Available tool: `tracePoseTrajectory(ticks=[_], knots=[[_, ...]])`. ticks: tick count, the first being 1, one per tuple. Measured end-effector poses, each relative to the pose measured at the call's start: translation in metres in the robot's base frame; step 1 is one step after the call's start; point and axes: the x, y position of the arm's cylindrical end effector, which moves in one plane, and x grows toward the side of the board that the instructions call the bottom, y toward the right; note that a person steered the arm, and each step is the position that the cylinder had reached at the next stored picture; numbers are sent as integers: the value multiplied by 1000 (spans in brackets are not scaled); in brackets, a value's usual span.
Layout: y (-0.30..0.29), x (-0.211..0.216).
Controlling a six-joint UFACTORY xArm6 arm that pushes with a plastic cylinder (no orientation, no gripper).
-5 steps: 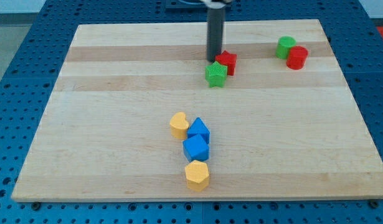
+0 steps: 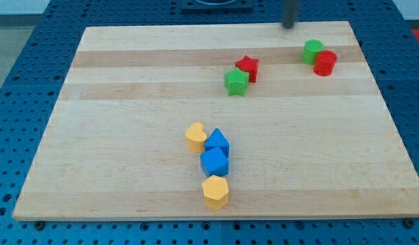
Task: Push the red circle into the green star
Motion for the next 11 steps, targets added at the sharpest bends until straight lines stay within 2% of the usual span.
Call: tracePoseTrajectory(ticks=[1,2,4,7,10,11], knots=[[50,23],[50,35],[49,99],[-20,121],[-118,184],[-119,193]])
